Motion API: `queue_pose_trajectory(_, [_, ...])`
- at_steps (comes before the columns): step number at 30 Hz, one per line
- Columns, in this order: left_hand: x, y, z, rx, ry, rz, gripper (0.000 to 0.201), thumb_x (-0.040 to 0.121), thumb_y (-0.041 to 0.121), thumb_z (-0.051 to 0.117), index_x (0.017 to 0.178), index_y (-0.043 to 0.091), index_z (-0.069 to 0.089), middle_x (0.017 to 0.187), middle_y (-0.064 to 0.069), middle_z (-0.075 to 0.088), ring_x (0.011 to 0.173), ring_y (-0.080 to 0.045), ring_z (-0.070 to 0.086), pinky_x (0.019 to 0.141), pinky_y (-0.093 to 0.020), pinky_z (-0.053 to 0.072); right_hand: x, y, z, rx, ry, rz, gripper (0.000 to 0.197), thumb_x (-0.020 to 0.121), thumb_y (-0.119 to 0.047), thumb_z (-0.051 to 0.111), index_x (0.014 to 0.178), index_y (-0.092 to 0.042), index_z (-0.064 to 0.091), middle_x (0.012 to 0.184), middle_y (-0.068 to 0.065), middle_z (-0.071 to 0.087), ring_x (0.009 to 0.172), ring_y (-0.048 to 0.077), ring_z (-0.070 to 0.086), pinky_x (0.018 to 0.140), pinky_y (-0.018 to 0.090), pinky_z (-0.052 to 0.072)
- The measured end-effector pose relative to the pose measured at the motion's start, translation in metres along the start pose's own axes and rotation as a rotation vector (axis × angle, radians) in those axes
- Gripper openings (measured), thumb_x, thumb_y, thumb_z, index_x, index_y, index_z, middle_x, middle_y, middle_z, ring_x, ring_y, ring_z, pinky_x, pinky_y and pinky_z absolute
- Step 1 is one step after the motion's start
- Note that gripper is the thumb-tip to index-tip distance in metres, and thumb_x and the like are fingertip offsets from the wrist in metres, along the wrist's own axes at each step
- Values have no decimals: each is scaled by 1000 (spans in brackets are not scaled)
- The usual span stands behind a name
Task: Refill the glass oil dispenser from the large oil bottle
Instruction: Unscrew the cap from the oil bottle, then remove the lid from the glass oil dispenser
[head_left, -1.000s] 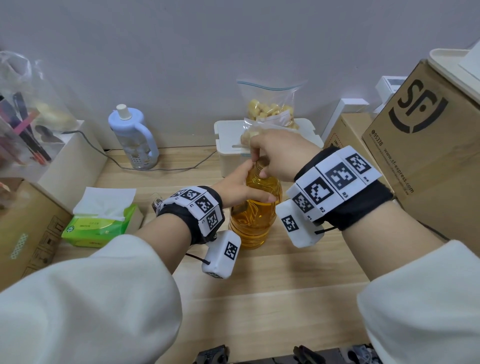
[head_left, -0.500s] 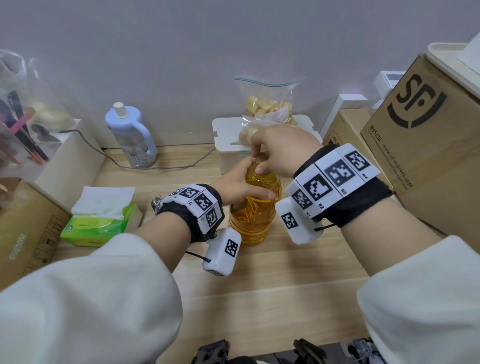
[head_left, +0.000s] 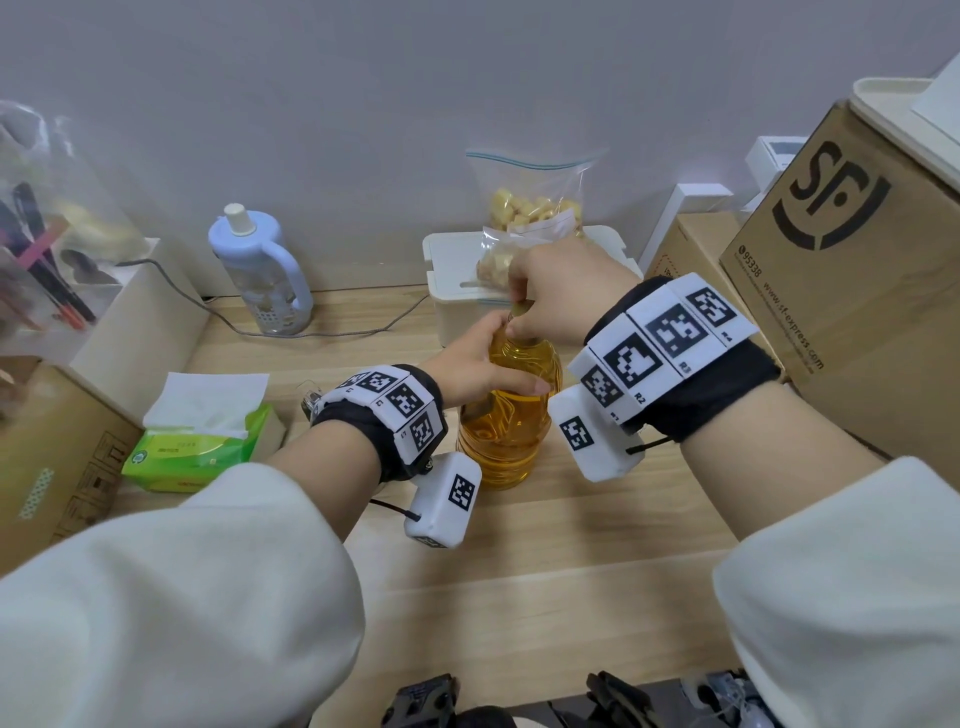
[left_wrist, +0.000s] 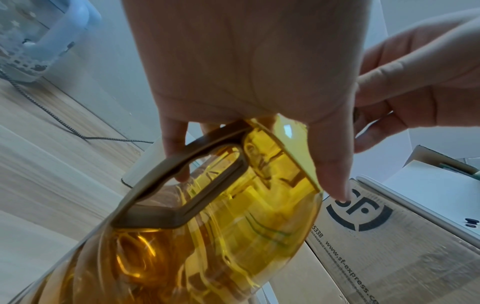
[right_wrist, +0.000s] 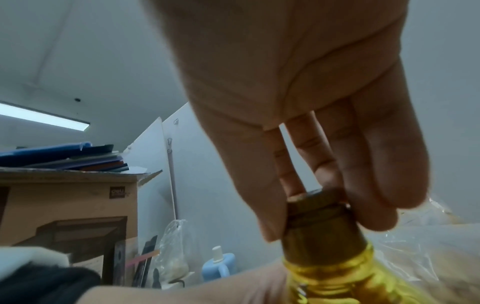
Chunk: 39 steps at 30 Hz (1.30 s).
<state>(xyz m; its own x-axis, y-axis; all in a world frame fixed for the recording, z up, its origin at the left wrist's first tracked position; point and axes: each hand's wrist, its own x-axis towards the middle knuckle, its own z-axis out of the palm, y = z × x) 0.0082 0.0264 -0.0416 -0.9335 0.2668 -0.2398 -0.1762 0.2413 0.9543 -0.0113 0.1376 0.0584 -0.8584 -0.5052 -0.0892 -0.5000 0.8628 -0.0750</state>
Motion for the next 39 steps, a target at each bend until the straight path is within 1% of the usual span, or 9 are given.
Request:
queue_pose_trajectory(5, [0, 0, 0, -15, -2, -10, 79, 71, 12, 76, 135, 18, 32, 128, -2, 53, 117, -18, 52, 91, -29, 45, -2, 0, -3, 57, 7, -6, 20, 78, -17, 64, 97, -10, 66, 93, 8, 64, 79, 20, 53, 51, 22, 32])
queue_pose_trajectory(11, [0, 1, 0, -1, 1, -8, 84, 69, 14, 78, 138, 18, 31, 130, -4, 55, 117, -18, 55, 100, -39, 46, -1, 9, -28, 196, 95, 4, 16, 75, -23, 68, 90, -15, 68, 73, -6, 52, 79, 15, 51, 53, 17, 34])
queue_pose_trajectory(15, [1, 0, 0, 3, 6, 9, 79, 73, 9, 74, 138, 16, 31, 127, -3, 56, 110, -12, 57, 86, -19, 49, -1, 14, -13, 376, 160, 37, 18, 74, -30, 70, 86, -18, 63, 75, -3, 57, 83, 21, 59, 73, 33, 51])
queue_pose_trajectory(17, [0, -1, 1, -4, 6, 8, 77, 72, 8, 74, 137, 16, 32, 126, -5, 57, 111, -16, 58, 86, -21, 49, -2, 19, 1, 602, 254, 99, 19, 75, -32, 70, 85, -19, 61, 75, -2, 59, 82, 24, 64, 80, 44, 55])
queue_pose_trajectory(22, [0, 0, 2, 0, 24, -15, 79, 71, 11, 76, 137, 17, 32, 125, -3, 57, 111, -16, 57, 92, -30, 49, -4, 48, 48, 963, 457, 453, 18, 78, -32, 67, 81, -20, 54, 88, 11, 69, 74, 28, 69, 76, 48, 57])
queue_pose_trajectory(26, [-2, -2, 5, -8, 60, -18, 78, 72, 10, 74, 137, 19, 31, 120, 2, 56, 105, -10, 55, 86, -23, 45, -13, 80, 115, 979, 298, 700, 28, 71, -26, 75, 69, -26, 47, 93, 9, 68, 80, 26, 67, 81, 47, 56])
queue_pose_trajectory(29, [-3, -2, 8, -2, 101, -10, 75, 73, 9, 74, 135, 19, 33, 112, 8, 56, 97, 1, 54, 78, -13, 43, -28, 90, 170, 1042, 77, 832, 26, 70, -10, 76, 76, -20, 52, 89, 8, 64, 74, 25, 64, 83, 44, 56])
queue_pose_trajectory(35, [-3, -2, 10, 20, 139, 1, 68, 74, 9, 72, 132, 17, 37, 105, 12, 57, 91, 5, 55, 65, 1, 45, -43, 88, 239, 1070, -99, 830, 41, 68, -4, 77, 107, -11, 66, 75, -6, 59, 89, 22, 63, 94, 38, 52])
queue_pose_trajectory(39, [-3, -4, 10, 30, 160, 6, 69, 74, 10, 73, 133, 16, 38, 105, 13, 58, 92, 5, 57, 68, -1, 46, -49, 89, 255, 978, -91, 825, 40, 70, -6, 76, 109, -11, 65, 83, -3, 59, 86, 15, 55, 78, 21, 45])
